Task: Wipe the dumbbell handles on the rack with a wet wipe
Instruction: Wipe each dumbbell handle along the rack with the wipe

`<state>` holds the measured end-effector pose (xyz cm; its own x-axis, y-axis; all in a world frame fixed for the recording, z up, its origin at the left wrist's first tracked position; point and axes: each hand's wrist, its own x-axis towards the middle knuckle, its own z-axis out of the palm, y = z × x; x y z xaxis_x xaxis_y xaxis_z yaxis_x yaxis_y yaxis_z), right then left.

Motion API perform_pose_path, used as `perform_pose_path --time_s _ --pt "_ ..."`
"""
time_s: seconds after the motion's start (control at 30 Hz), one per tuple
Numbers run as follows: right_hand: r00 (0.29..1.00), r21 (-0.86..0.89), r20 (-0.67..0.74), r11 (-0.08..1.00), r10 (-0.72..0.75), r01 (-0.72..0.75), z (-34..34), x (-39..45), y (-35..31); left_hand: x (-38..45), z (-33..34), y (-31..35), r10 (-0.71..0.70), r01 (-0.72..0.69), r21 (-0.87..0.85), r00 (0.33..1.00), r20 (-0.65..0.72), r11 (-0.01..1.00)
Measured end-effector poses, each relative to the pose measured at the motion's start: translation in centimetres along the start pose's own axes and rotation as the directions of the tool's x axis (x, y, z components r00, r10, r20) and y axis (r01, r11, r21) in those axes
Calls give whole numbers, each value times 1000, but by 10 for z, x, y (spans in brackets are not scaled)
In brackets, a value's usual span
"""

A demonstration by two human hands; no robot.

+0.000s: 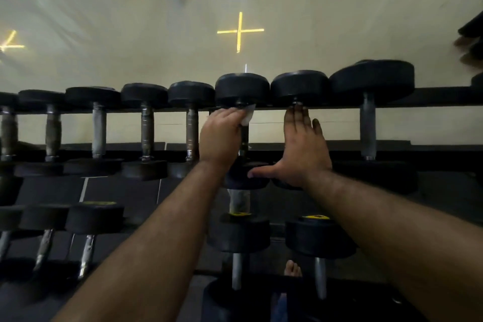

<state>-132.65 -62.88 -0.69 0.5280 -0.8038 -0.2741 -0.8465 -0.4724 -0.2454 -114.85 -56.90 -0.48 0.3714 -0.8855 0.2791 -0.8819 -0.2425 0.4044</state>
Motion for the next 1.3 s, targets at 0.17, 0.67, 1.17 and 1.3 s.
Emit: perform_pose_path --time_s 0.17,0.67,1.17,1.3 --pt "1000 7 8 1000 -13 13 5 3 -1 11 14 -20 189 -206 108 970 153 972" --pt "1000 -61 9 998 -2 2 4 0 -7 33 4 -25 397 -455 224 880 260 862" --pt "1000 -52 3 999 -1 1 -1 -3 -9 20 -1 8 185 -115 -145 548 816 983" --pt "1000 -70 -5 998 3 -3 1 -4 -8 33 -46 -25 169 -66 -156 477 862 985"
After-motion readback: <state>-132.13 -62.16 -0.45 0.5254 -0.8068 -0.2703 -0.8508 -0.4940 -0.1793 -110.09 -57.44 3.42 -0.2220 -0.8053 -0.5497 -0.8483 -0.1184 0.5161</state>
